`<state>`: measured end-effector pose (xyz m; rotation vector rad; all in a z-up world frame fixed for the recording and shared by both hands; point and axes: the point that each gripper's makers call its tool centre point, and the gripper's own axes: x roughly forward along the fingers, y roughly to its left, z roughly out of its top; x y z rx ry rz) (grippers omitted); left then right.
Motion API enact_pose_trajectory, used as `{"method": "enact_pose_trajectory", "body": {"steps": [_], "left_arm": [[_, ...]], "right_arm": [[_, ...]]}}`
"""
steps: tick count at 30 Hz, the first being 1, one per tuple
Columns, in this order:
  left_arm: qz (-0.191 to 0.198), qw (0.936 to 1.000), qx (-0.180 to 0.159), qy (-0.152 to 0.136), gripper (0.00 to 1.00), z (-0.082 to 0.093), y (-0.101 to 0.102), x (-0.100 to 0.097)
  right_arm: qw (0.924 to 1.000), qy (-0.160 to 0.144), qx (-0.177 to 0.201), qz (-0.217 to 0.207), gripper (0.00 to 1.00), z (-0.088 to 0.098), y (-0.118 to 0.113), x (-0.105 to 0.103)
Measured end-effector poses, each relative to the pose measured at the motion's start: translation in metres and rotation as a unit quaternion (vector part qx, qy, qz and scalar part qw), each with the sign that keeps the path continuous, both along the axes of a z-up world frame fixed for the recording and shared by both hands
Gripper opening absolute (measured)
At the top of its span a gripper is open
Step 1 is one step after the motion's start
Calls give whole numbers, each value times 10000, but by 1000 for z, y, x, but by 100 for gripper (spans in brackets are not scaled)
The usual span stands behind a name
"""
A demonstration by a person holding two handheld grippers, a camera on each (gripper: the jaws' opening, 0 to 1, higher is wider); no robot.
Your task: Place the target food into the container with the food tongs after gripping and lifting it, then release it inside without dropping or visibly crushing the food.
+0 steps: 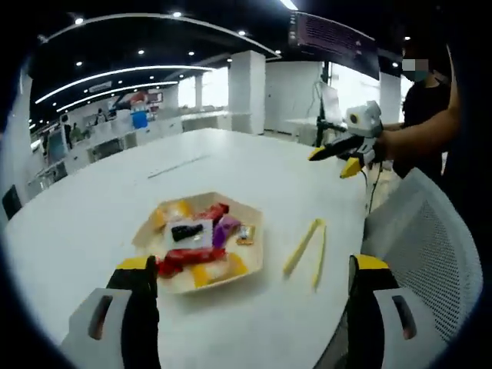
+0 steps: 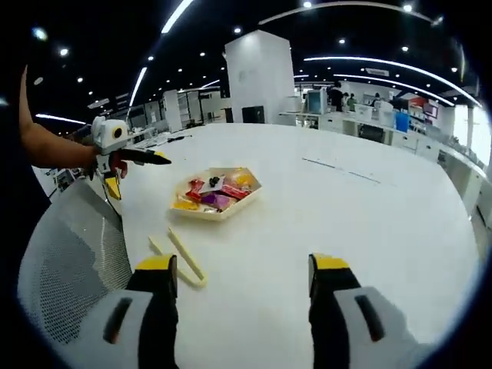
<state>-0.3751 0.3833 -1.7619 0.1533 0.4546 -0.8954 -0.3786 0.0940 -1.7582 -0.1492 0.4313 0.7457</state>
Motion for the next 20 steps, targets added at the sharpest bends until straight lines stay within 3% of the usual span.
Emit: {"method": "enact_pose_trajectory", "body": {"steps": [3, 8, 15, 20], "left_arm": [[383, 9992, -112, -24, 100, 0, 26, 5], [592, 9974, -140, -386, 100, 4, 53, 5], [751, 9965, -215, -286, 100, 3, 68, 2], [783, 9964, -246, -228, 100, 1, 68, 5]], "right_arm": [[9983, -365, -117, -448, 99, 3, -25, 5], [9983, -227, -180, -508, 100, -12, -41, -10], [9961, 175, -276, -823, 100, -31, -66, -25], [9964, 25, -290, -791, 100, -27, -65, -23]]}}
